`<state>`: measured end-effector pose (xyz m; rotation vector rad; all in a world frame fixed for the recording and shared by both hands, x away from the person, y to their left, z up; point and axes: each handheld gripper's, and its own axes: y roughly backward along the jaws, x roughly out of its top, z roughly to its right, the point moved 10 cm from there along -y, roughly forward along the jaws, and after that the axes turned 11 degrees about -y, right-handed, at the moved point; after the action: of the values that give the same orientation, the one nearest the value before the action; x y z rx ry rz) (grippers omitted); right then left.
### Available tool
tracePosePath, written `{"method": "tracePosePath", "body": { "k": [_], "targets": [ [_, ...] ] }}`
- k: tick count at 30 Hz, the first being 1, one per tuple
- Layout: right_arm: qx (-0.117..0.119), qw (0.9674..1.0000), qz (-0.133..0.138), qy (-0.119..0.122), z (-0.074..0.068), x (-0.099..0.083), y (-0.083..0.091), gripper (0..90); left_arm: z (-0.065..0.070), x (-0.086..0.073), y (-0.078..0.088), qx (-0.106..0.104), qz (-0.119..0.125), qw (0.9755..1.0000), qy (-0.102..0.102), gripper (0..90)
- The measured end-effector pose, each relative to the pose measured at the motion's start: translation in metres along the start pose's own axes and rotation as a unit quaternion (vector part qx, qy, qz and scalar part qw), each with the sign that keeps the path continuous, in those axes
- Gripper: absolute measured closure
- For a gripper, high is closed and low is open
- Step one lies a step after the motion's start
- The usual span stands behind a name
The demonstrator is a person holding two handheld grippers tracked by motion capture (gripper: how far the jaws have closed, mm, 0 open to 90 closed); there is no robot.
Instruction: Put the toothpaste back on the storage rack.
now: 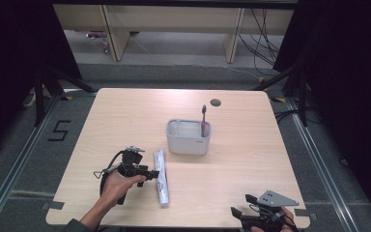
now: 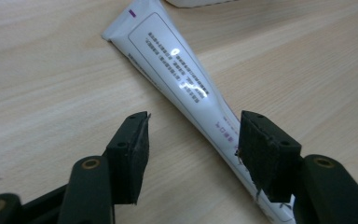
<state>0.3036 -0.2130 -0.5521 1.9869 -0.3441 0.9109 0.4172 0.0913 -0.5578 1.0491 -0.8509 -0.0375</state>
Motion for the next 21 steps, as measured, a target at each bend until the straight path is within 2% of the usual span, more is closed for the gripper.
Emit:
{"method": "tracePosePath", "body": {
  "k": [1, 3, 9, 10, 14, 15, 18, 19, 21],
  "targets": [
    [0.000, 0.9999, -0.004, -0.013, -0.002, -0.002, 0.001, 26.8, 0.001, 0.001, -0.001, 0.000, 0.000, 1.0000, 0.000, 41.1],
    [0.002, 1.0000, -0.002, -0.003, -0.001, 0.000, 0.000, 26.8, 0.003, 0.001, -0.002, -0.001, -0.008, 1.0000, 0.001, 39.1],
    [0.001, 1.0000, -0.006, -0.002, -0.001, -0.001, 0.001, 26.8, 0.011, 0.003, -0.009, 0.000, -0.026, 0.9996, 0.004, 36.1],
    [0.002, 1.0000, 0.001, 0.009, 0.000, 0.001, 0.001, 26.8, 0.012, 0.003, -0.012, 0.000, -0.033, 0.9995, 0.005, 35.6],
    [0.002, 0.9999, 0.001, 0.010, -0.001, 0.001, 0.001, 26.8, 0.013, 0.004, -0.014, 0.002, -0.042, 0.9991, 0.005, 34.2],
    [0.003, 1.0000, -0.001, 0.008, -0.001, 0.000, 0.001, 26.8, 0.013, 0.005, -0.016, 0.005, -0.041, 0.9991, 0.012, 34.0],
    [0.004, 0.9999, 0.000, 0.009, -0.001, 0.000, 0.001, 26.8, 0.014, 0.005, -0.020, 0.010, -0.052, 0.9985, 0.014, 33.1],
    [0.004, 0.9999, -0.001, 0.010, -0.001, 0.000, 0.001, 26.8, 0.014, 0.004, -0.021, 0.012, -0.061, 0.9981, 0.003, 32.8],
    [0.005, 0.9999, 0.000, 0.009, -0.002, 0.000, 0.001, 26.8, 0.015, 0.004, -0.024, 0.013, -0.059, 0.9981, 0.009, 32.8]
  ]
}}
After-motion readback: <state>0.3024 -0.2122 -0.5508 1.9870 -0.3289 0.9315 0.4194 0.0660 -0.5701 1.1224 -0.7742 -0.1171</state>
